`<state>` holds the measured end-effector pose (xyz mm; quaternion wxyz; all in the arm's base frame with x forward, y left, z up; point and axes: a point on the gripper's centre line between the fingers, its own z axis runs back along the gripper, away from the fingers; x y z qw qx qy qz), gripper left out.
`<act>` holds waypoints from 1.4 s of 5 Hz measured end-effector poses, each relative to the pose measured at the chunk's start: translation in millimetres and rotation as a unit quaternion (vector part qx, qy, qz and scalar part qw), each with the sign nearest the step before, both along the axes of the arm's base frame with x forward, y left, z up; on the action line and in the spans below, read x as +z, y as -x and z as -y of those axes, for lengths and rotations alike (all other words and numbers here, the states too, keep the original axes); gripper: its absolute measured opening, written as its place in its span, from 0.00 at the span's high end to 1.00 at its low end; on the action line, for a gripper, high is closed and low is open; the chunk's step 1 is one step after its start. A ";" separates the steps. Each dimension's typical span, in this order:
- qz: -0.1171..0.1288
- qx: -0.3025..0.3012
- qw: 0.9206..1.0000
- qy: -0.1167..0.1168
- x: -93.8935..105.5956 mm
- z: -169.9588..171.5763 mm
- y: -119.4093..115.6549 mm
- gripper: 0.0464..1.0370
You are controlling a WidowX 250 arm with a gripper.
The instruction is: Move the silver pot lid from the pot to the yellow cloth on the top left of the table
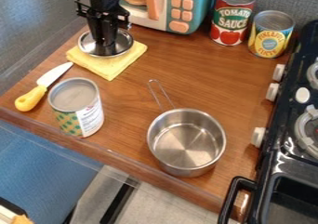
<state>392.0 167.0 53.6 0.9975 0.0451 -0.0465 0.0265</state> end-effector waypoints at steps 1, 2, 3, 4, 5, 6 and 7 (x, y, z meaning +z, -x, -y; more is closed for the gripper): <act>-0.004 0.003 1.000 -0.005 -1.2 -4.1 2.1 0.76; -0.018 0.001 1.000 -0.002 -14.1 -4.3 3.8 0.76; -0.018 0.002 1.000 -0.001 -17.1 -3.3 3.7 0.70; -0.017 0.004 1.000 0.012 -20.3 1.3 4.3 0.43; -0.004 0.003 1.000 0.015 -18.2 5.8 8.8 0.16; -0.005 -0.004 1.000 0.024 -12.0 10.1 15.5 0.02; 0.028 -0.005 0.999 0.029 17.6 10.1 18.4 0.03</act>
